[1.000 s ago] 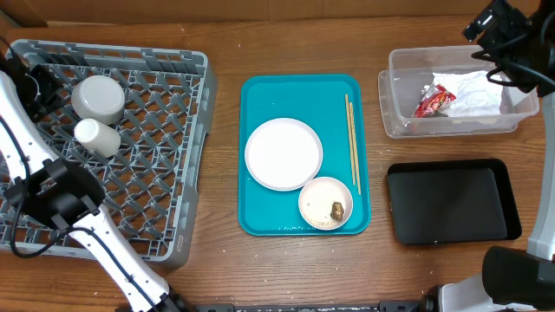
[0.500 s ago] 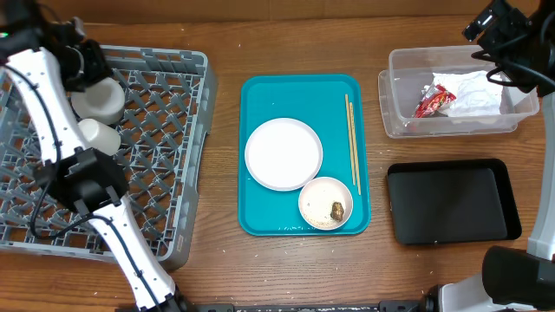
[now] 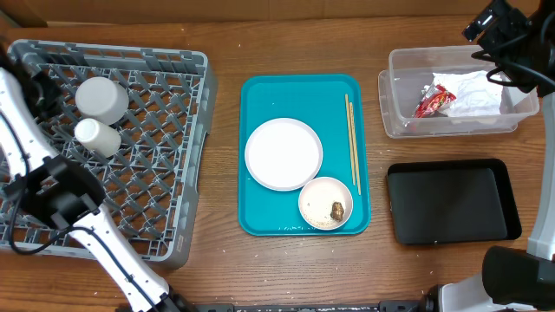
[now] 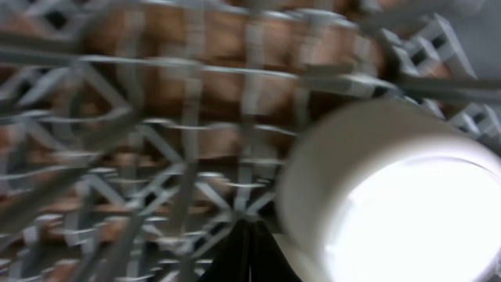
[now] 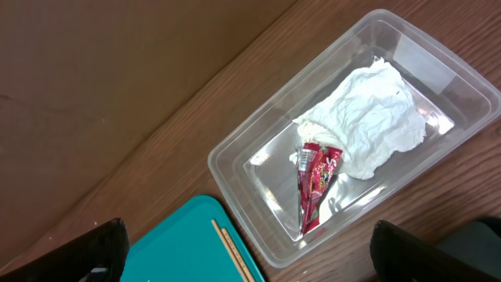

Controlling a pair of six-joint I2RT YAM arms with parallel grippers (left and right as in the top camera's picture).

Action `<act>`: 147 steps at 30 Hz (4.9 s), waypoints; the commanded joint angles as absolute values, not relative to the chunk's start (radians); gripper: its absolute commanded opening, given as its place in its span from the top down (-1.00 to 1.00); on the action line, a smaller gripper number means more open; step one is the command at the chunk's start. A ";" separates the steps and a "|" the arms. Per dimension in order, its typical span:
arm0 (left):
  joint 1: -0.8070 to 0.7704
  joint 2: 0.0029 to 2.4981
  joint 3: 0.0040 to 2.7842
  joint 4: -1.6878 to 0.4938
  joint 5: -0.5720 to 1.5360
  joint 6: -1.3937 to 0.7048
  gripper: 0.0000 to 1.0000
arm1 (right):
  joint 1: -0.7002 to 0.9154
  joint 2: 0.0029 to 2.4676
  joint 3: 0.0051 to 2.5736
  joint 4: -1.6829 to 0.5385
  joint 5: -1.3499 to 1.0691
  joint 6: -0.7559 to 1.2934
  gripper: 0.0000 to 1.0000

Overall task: Sort waste into correct bins and load items into the dishwasher
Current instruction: 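Reach the left gripper to the white plate on the tray and grasp its rim, then lift the white plate with the left gripper and carry it over the rack, then lower the plate on edge into the rack slots and open the left gripper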

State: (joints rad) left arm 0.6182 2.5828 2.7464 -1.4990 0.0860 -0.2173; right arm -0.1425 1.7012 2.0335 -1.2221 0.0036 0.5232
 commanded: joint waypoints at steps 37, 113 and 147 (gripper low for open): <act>-0.310 2.072 2.422 -1.690 0.229 -0.173 -0.92 | -0.142 1.700 2.043 -1.217 0.007 0.524 -1.00; 0.312 2.187 2.572 -1.689 0.865 0.483 0.92 | -0.142 1.700 2.043 -1.217 0.007 0.524 -1.00; 0.484 2.188 2.230 -1.564 1.197 0.414 0.92 | -0.142 1.700 2.043 -1.217 0.007 0.524 -1.00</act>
State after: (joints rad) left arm 0.4896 2.1937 2.1857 -1.5471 1.1484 0.4213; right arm -0.1425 1.7012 2.0335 -1.2217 0.0036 0.5232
